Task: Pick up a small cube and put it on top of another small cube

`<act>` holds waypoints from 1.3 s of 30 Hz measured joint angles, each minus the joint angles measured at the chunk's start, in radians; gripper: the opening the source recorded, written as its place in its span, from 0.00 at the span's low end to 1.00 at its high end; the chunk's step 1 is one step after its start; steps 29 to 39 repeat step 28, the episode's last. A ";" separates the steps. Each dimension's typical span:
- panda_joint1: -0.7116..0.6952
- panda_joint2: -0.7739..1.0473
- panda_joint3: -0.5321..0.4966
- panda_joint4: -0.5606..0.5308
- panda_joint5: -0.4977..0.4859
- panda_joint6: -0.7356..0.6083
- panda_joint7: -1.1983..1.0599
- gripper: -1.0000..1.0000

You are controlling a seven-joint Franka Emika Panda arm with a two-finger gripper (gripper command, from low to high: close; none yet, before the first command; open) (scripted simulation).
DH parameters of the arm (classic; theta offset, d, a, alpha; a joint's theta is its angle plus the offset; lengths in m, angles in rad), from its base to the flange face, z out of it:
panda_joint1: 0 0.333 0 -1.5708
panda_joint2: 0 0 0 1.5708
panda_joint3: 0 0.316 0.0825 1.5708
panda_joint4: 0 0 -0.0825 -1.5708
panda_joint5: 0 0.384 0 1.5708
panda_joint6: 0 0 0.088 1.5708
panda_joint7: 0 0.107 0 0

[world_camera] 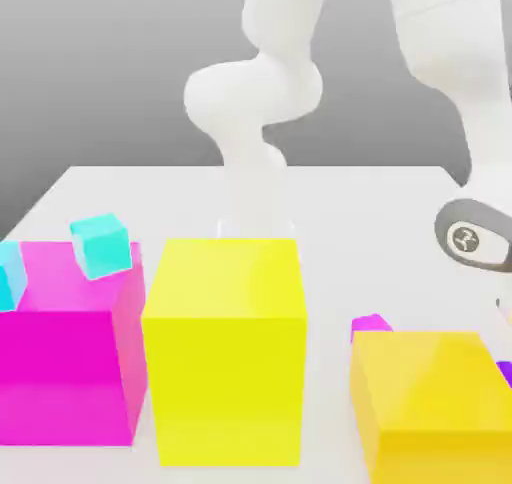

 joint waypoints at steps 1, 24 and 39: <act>-0.007 -0.035 0.010 -0.007 0.014 -0.027 -0.010 0.00; -0.791 -0.506 -0.506 0.148 0.112 -0.635 0.039 0.00; -0.801 -0.480 -0.517 0.110 0.122 -0.574 0.034 1.00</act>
